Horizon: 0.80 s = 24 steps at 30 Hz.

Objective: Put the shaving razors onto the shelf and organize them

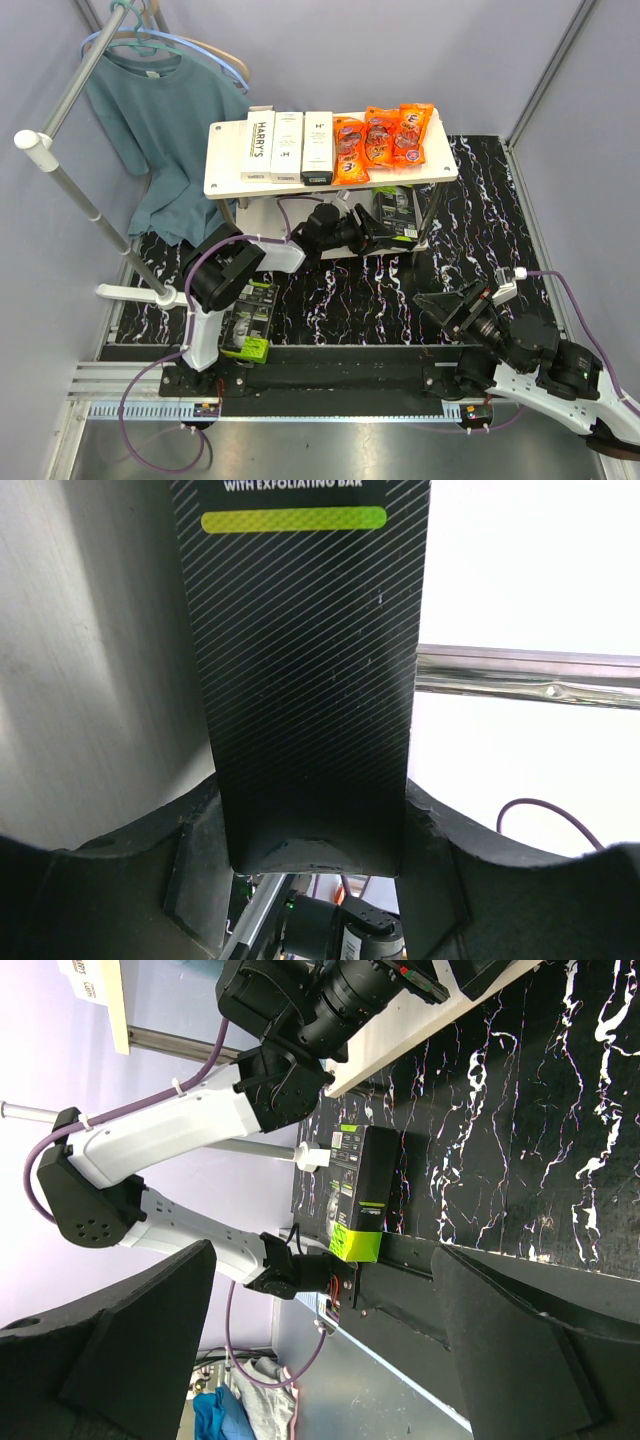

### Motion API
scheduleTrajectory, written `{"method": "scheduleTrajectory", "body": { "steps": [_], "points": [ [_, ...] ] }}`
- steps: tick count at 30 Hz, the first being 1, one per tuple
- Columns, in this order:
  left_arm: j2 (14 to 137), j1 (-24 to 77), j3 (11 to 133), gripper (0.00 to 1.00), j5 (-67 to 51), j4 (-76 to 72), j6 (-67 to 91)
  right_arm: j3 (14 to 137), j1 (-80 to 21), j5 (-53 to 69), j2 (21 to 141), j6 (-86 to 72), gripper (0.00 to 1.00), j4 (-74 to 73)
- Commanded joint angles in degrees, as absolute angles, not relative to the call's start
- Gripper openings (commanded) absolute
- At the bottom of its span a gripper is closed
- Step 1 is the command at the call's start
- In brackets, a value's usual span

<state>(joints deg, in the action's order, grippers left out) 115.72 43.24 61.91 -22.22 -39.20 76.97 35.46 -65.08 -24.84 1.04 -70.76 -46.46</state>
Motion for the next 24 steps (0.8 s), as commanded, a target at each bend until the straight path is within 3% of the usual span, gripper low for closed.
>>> {"method": "scheduleTrajectory", "body": {
  "steps": [1, 11, 16, 24],
  "points": [
    [115.6, 42.5, 65.3, 0.38, -22.9, -46.5, 77.0, 36.6, -65.0, -25.6, 0.9, -71.1, 1.00, -46.2],
    [117.3, 42.2, 68.5, 0.51, -23.6, -44.0, 77.0, 36.9, -65.0, -25.2, 0.9, -71.1, 1.00, -46.4],
    [115.6, 42.2, 68.9, 0.71, -22.1, -39.7, 74.7, 37.0, -64.9, -25.0, 0.8, -71.1, 1.00, -46.4],
    [109.7, 42.3, 67.7, 0.91, -17.8, -29.3, 68.0, 35.9, -64.9, -24.3, 0.9, -71.1, 1.00, -44.9]
  ]
}}
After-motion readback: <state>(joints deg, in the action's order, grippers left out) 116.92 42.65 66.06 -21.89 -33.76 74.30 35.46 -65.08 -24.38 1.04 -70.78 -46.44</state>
